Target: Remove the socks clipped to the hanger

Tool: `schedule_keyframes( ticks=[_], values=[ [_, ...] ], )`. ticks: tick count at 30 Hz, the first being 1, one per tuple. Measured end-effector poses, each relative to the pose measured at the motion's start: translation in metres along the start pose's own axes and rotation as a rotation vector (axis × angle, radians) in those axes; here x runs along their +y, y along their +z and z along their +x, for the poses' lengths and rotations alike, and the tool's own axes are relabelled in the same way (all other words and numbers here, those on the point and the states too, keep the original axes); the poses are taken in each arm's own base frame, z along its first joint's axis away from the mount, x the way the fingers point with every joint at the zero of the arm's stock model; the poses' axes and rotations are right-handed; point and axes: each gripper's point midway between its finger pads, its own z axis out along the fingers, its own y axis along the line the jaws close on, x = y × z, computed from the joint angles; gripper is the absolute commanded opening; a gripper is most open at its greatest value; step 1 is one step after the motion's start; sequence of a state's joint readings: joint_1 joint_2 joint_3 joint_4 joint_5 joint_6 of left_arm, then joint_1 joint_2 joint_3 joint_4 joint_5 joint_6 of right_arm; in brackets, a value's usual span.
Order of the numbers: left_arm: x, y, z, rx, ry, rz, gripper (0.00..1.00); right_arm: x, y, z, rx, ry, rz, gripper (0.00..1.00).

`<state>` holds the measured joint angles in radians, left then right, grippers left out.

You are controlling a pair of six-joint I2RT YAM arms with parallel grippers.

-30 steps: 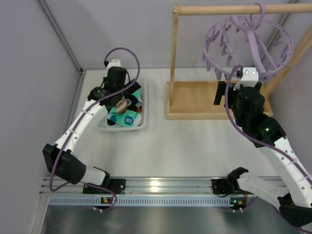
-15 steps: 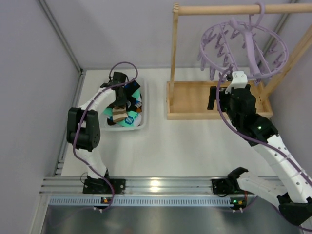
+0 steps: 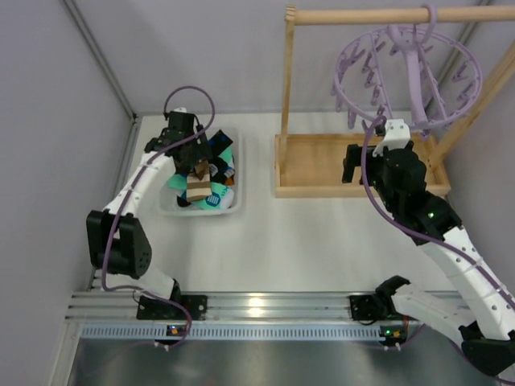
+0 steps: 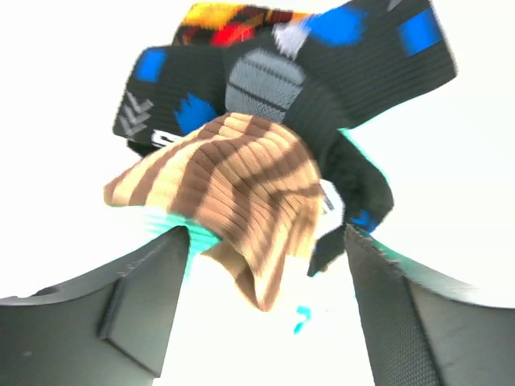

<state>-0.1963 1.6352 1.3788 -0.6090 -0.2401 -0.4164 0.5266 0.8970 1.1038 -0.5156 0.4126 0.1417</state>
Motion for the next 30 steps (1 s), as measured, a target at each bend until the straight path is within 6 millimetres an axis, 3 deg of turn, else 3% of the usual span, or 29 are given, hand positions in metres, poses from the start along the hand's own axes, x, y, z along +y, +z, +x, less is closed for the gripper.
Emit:
schedule_keyframes(
  ticks=[3,14,23,26,28,30],
  values=[
    [0.000,-0.033,-0.020,-0.082,-0.016,0.034,0.98,-0.001,-0.002,0.000,-0.006,0.003,0.000,0.99],
    [0.021,-0.159,-0.045,-0.304,-0.036,0.114,0.98,-0.022,-0.006,0.018,-0.009,0.004,0.098,1.00],
    [0.055,-0.297,-0.043,-0.641,0.036,0.271,0.98,-0.050,-0.044,0.016,-0.068,0.033,0.158,1.00],
    [0.057,-0.307,-0.021,-0.693,0.057,0.343,0.98,-0.054,-0.060,0.015,-0.090,0.045,0.137,0.99],
    [0.053,-0.292,-0.002,-0.666,0.078,0.371,0.98,-0.054,-0.070,0.014,-0.111,0.057,0.105,0.99],
    [0.052,-0.263,0.018,-0.596,0.097,0.363,0.98,-0.057,-0.082,0.015,-0.134,0.068,0.087,1.00]
  ],
)
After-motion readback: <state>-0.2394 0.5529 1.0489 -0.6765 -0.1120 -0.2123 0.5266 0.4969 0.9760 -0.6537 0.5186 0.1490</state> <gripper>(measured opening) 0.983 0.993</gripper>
